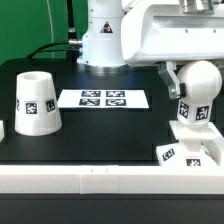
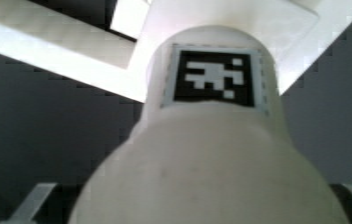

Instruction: Assemble lamp

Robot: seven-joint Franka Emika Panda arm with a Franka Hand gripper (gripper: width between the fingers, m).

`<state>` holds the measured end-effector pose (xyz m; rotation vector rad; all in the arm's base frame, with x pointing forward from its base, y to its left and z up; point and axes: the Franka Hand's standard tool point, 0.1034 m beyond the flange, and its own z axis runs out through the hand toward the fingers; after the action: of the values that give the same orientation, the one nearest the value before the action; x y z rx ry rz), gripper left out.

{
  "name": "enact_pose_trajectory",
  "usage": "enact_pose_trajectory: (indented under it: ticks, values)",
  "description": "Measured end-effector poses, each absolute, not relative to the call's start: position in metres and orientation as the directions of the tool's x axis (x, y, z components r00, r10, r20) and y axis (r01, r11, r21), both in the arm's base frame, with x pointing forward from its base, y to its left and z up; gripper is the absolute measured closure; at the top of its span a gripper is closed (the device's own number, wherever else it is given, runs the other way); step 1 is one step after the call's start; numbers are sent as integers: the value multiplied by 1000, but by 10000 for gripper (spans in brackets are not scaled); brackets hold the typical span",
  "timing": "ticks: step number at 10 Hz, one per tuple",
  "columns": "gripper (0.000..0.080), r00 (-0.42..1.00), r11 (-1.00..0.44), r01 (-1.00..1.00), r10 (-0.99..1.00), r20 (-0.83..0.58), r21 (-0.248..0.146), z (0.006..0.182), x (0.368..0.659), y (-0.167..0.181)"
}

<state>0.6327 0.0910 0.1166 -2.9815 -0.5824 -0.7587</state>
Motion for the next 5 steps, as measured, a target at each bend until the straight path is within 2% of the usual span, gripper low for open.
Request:
enact_pose_trajectory:
  ticks: [2,3,5]
  values:
    - [223,813,-931,357,352,463,80,117,633,91]
    - [129,813,-931,357,352,463,80,117,633,91]
    - [106,814,-931,356,351,464,80,117,633,91]
